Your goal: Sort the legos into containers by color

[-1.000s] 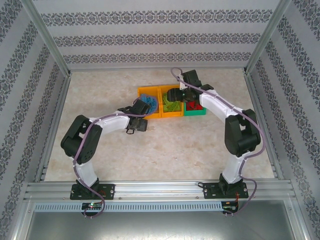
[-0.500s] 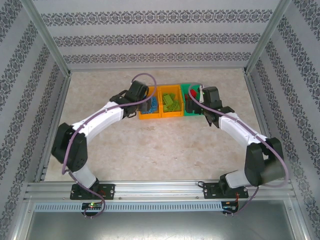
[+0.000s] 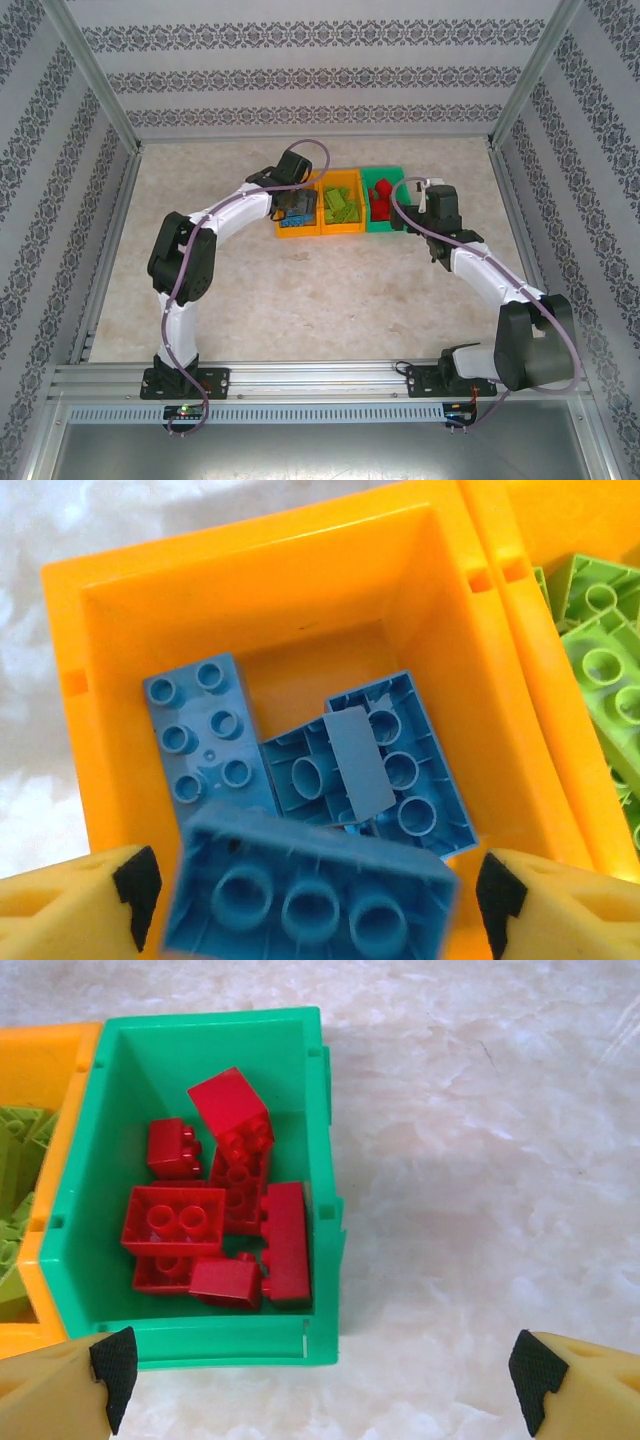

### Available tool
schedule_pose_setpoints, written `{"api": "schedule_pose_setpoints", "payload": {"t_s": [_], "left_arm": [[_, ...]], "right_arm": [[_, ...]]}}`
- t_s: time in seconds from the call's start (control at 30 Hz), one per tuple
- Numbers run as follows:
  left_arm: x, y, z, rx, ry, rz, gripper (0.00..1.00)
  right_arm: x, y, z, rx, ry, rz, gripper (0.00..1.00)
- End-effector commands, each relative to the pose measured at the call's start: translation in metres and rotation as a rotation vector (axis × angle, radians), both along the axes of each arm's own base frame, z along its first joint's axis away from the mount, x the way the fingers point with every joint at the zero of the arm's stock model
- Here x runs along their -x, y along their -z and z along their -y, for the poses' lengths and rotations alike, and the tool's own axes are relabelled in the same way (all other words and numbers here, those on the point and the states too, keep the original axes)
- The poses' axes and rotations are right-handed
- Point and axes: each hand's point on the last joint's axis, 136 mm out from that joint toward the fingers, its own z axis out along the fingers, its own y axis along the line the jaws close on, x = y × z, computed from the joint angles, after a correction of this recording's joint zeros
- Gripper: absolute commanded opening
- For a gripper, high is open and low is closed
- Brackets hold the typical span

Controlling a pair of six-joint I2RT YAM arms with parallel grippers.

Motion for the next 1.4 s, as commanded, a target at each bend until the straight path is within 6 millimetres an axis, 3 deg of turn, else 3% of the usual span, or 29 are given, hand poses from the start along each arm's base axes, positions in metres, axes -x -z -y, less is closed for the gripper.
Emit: {"api": "schedule_pose_setpoints", "payload": {"t_s": [0.0,0.17,0.33,0.47,0.77,0.87,1.07,1.27,1.37], "left_arm": [[0.003,-0.026,-0.005,0.031,0.003,0.047,0.98],[0.012,-0.049,-0.014,0.034,-0.01,0.099,1.0],[0.026,-0.074,-0.039,-0.007,-0.073,0.162,1.0],[0.047,-0.081,-0.08,-0.095,-0.137,0.253,1.0],[0.086,-0.055,-0.202,-0.191,-0.296,0.43,1.0],[0.094,-0.041,-0.224,-0.22,-0.312,0.466,1.0],[0.097,-0.003,-0.239,-0.157,-0.287,0.512,1.0],[0.087,-0.007,-0.236,0.015,-0.254,0.595,1.0],[0.08,0.014,-0.232,0.021,-0.228,0.578,1.0]], "right_arm": [[-0.001,0.0,0.014,0.029,0.016,0.07,0.98],[0.003,0.004,0.027,0.057,0.036,0.132,0.98],[0.006,0.001,0.044,0.069,0.08,0.194,0.98],[0.014,0.007,0.054,0.069,0.073,0.255,0.98],[0.002,0.011,0.048,0.004,0.028,0.364,0.98],[-0.003,0.034,0.041,0.004,0.003,0.393,0.98],[-0.008,0.031,0.034,0.019,-0.036,0.364,0.98],[-0.011,0.033,0.038,0.032,-0.007,0.337,0.98],[-0.01,0.033,0.038,0.035,-0.005,0.34,0.98]]}}
